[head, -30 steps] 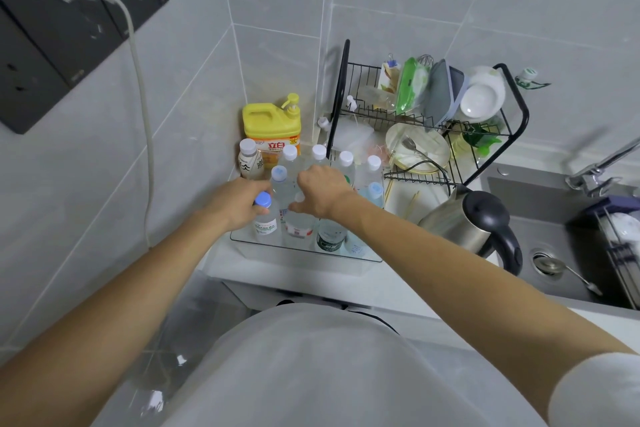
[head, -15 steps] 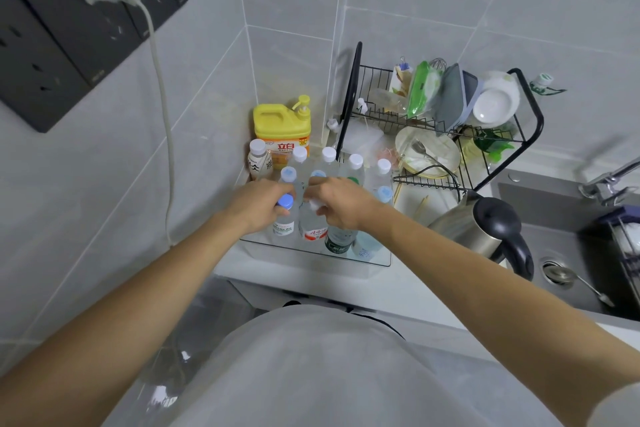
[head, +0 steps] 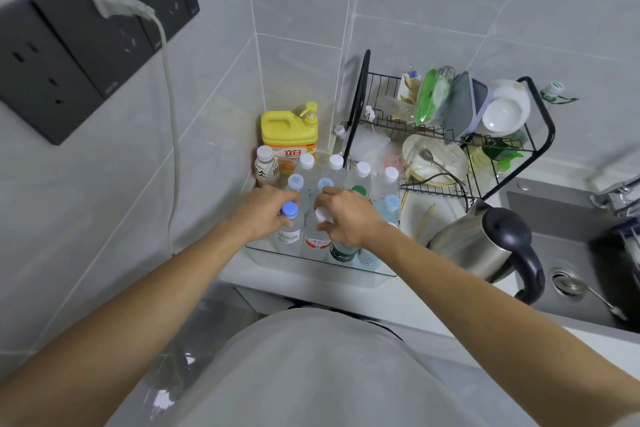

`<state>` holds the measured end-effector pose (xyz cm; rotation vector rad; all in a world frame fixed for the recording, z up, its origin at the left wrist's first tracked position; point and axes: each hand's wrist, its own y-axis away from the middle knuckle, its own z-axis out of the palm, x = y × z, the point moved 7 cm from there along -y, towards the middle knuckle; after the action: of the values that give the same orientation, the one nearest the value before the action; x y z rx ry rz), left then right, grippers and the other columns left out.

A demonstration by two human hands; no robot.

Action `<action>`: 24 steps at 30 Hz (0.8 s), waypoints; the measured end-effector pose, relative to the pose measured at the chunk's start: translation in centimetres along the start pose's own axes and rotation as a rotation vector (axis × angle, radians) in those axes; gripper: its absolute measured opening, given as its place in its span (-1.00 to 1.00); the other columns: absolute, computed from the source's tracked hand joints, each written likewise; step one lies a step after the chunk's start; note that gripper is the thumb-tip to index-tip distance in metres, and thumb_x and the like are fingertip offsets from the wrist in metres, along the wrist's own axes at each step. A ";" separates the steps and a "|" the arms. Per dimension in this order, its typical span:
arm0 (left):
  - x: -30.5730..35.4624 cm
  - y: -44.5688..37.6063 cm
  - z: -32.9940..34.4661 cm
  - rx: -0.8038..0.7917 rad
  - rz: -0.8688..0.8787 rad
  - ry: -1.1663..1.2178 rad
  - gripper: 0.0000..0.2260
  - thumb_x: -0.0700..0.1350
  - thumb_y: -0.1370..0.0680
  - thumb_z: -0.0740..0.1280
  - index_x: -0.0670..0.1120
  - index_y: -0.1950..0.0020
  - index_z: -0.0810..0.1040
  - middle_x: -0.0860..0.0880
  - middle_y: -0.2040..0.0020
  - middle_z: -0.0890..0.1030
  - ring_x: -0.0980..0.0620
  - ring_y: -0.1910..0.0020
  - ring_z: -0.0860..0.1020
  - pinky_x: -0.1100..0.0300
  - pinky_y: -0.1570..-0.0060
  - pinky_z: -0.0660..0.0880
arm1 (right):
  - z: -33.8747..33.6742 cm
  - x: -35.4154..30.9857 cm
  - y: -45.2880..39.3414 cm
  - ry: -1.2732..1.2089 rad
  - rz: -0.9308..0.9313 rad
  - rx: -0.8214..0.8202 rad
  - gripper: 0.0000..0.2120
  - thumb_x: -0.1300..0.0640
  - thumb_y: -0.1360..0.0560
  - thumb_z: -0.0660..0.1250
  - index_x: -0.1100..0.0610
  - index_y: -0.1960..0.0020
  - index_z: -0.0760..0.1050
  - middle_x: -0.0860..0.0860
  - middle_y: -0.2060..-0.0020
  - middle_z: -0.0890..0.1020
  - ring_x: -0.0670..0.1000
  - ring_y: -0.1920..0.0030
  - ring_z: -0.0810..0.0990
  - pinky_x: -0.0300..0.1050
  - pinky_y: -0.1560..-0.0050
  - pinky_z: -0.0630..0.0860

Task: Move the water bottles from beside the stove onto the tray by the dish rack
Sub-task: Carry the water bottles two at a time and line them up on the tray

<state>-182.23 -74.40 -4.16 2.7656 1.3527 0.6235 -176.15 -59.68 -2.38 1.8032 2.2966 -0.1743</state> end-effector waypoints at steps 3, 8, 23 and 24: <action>0.5 -0.1 -0.1 0.055 0.036 0.034 -0.78 -0.03 -0.50 0.55 0.07 -0.02 0.54 0.02 0.12 0.62 -0.13 0.07 0.60 0.01 0.12 0.56 | 0.0 0.1 0.2 0.022 0.005 0.004 -0.69 0.02 -0.49 0.52 0.15 -0.13 0.58 0.06 -0.04 0.58 0.24 0.01 0.62 0.10 0.10 0.55; -0.2 -0.3 0.4 0.008 0.036 0.042 -0.72 -0.09 -0.48 0.53 0.15 -0.03 0.48 0.03 0.03 0.63 -0.14 0.01 0.60 -0.07 0.03 0.59 | 0.1 0.1 -0.1 0.004 0.016 0.010 -0.70 0.01 -0.48 0.51 0.13 -0.13 0.57 0.05 -0.04 0.57 0.24 0.02 0.63 0.13 0.08 0.57; -0.3 -0.6 1.0 0.036 0.021 0.027 -0.71 -0.04 -0.48 0.54 0.09 0.09 0.41 0.05 0.17 0.58 -0.12 0.13 0.57 0.04 0.20 0.49 | 0.9 0.8 0.4 -0.057 0.058 0.028 -0.65 -0.03 -0.52 0.48 0.07 -0.24 0.53 0.03 -0.12 0.56 0.21 -0.02 0.62 0.05 0.11 0.52; -0.3 -0.5 1.0 0.036 0.018 0.028 -0.71 -0.03 -0.48 0.55 0.08 0.09 0.42 0.04 0.17 0.59 -0.12 0.13 0.57 0.03 0.20 0.51 | 0.9 0.9 0.4 -0.063 0.063 0.027 -0.65 -0.03 -0.52 0.48 0.07 -0.24 0.53 0.03 -0.12 0.57 0.21 -0.04 0.63 0.06 0.09 0.54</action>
<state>-182.48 -74.15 -5.28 2.8106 1.3601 0.6478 -175.86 -58.94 -3.44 1.8532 2.2014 -0.2489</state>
